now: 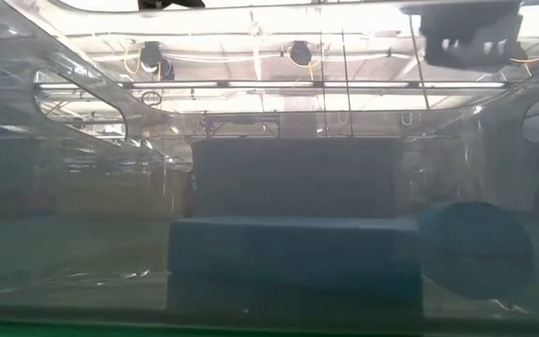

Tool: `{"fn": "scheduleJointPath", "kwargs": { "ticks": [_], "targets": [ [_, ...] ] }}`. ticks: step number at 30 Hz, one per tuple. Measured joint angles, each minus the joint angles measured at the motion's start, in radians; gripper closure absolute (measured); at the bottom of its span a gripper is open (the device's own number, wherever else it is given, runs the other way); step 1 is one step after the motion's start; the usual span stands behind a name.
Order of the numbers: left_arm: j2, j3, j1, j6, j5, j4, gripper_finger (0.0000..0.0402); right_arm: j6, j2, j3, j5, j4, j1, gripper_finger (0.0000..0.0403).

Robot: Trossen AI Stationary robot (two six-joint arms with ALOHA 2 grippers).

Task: Sort & place blocks by color
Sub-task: Put the brown wooden block into the yellow bin

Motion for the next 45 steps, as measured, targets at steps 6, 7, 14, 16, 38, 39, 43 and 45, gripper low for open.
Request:
{"fn": "scheduleJointPath", "kwargs": {
  "ticks": [6,7,14,16,38,39,43,45],
  "targets": [
    [0.0,0.0,0.001,-0.003,-0.016,0.001,0.0215,0.033,-0.121,0.0,-0.019,-0.24,0.002,0.0129],
    [0.0,0.0,0.001,-0.003,-0.016,0.001,0.0215,0.05,-0.141,0.0,-0.039,-0.277,0.002,0.0132],
    [0.0,0.0,0.001,0.0,-0.056,0.001,0.0215,0.123,-0.232,0.0,-0.142,-0.541,0.029,0.0151],
    [0.0,0.0,0.001,0.0,-0.076,0.001,0.0215,0.12,-0.232,0.0,-0.163,-0.593,0.042,0.0156],
    [0.0,0.0,0.023,0.005,-0.128,-0.033,0.0215,-0.452,-0.012,-0.018,-0.15,-0.571,0.169,0.0207],
    [0.0,0.0,0.023,0.005,-0.128,-0.034,0.0215,-0.452,-0.005,-0.018,-0.15,-0.57,0.171,0.0208],
    [0.0,0.0,0.023,0.005,-0.129,-0.035,0.0215,-0.435,0.017,-0.018,-0.147,-0.571,0.174,0.021],
    [0.0,0.0,0.023,0.005,-0.132,-0.035,0.0215,-0.403,0.027,-0.018,-0.146,-0.571,0.174,0.021]
  ]
}}
